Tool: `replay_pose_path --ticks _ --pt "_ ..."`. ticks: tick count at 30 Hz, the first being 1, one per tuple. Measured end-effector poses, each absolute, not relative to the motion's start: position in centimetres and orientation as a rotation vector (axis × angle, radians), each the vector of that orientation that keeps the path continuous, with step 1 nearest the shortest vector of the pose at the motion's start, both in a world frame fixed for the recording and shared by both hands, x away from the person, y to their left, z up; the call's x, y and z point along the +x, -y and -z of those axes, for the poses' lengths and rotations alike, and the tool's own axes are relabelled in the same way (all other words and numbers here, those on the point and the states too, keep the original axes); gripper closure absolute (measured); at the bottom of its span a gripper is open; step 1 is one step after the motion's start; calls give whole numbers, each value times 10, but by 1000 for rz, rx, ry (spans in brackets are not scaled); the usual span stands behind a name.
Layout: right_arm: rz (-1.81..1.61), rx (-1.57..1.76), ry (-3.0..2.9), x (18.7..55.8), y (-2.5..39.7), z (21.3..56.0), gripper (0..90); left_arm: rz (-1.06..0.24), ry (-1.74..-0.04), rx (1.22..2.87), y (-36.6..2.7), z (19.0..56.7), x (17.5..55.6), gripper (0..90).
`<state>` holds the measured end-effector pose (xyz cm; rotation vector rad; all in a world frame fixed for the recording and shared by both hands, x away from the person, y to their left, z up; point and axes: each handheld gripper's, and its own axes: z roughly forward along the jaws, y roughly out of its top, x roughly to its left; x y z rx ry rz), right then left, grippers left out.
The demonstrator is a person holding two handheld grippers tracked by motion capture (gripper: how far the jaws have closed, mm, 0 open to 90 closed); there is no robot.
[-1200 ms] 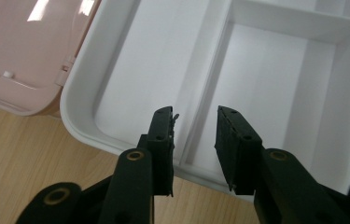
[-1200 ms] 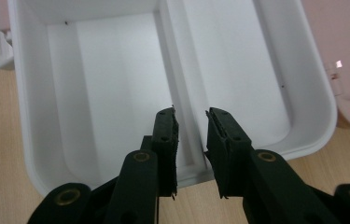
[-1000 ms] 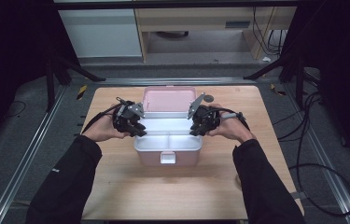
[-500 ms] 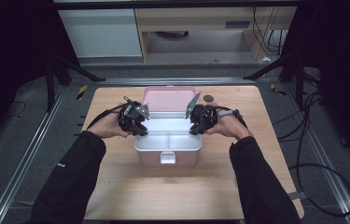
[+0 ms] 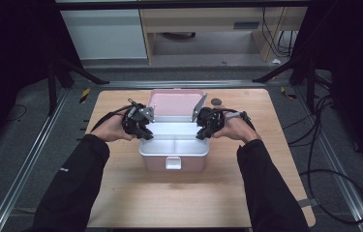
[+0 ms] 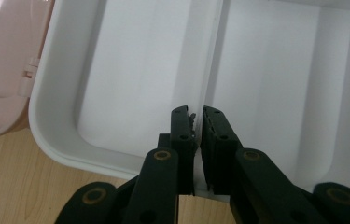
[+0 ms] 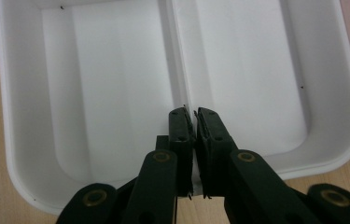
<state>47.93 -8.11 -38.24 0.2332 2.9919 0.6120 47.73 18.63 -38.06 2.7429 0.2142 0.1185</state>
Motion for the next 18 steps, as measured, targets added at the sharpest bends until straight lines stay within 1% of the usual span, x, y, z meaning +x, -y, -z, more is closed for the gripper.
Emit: replay_pose_path --ticks 5,12,16,18 --pt "-641 238 -3006 480 84 380 864 -130 -177 2786 -181 375 478 841" --pt "-599 210 -2979 474 83 371 873 -167 -170 2738 -183 366 475 844" --pt "-601 203 -2959 472 83 361 870 -179 -170 2696 -188 350 470 849" --pt "-622 199 -2937 469 84 347 867 -196 -161 2694 -189 341 467 855"
